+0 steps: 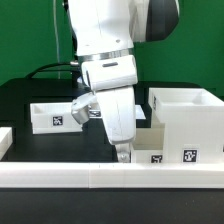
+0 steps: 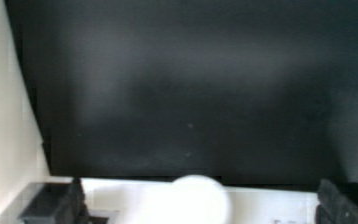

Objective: Assemble drawer

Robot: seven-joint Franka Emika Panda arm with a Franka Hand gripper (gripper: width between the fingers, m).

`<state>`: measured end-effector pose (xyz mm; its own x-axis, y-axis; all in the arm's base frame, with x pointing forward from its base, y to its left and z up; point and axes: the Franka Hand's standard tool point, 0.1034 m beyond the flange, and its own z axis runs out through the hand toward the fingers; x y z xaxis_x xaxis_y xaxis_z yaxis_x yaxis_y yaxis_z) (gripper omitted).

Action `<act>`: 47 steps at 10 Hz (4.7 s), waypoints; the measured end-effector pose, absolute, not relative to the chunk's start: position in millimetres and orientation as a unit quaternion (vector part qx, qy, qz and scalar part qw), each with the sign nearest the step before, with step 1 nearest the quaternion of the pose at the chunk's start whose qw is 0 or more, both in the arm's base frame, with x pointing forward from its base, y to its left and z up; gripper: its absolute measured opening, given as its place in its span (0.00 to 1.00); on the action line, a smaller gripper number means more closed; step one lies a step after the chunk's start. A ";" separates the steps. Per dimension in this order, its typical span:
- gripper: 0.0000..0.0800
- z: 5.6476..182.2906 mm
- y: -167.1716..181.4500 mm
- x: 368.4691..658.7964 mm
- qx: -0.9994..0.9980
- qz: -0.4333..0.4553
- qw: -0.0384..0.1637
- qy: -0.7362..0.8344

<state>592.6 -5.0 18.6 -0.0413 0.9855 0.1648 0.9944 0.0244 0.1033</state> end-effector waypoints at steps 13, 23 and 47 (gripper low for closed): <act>0.81 27.5 -29.1 595.7 -0.694 -0.086 0.014 -0.715; 0.81 61.1 -104.5 500.0 -0.785 -0.100 -0.050 -0.610; 0.81 67.6 -79.0 446.6 -0.985 -0.015 0.015 -0.170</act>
Offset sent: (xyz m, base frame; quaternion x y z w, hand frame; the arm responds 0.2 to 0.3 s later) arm 0.0065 0.0300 0.0061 0.0028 0.0108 0.0201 0.9997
